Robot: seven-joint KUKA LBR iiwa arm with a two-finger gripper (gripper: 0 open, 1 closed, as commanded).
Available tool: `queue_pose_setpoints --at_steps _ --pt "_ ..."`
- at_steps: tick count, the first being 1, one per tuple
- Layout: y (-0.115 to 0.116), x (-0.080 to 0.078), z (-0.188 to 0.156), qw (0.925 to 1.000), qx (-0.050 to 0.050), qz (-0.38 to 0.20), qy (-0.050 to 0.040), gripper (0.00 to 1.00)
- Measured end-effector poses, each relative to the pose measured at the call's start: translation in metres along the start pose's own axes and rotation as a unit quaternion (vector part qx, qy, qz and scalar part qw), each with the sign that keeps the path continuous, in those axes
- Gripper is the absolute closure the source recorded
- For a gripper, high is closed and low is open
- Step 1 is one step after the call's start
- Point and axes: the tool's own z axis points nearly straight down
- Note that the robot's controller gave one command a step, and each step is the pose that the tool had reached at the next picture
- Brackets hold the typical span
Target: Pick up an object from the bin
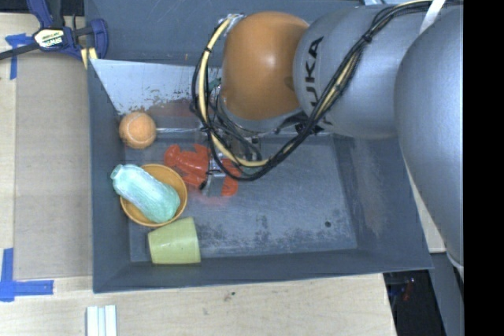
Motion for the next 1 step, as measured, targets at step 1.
queue_pose_setpoints --at_steps 1 --pt "-0.0007 -0.0022 -0.0045 1.0000 -0.001 0.002 -0.0041 0.00"
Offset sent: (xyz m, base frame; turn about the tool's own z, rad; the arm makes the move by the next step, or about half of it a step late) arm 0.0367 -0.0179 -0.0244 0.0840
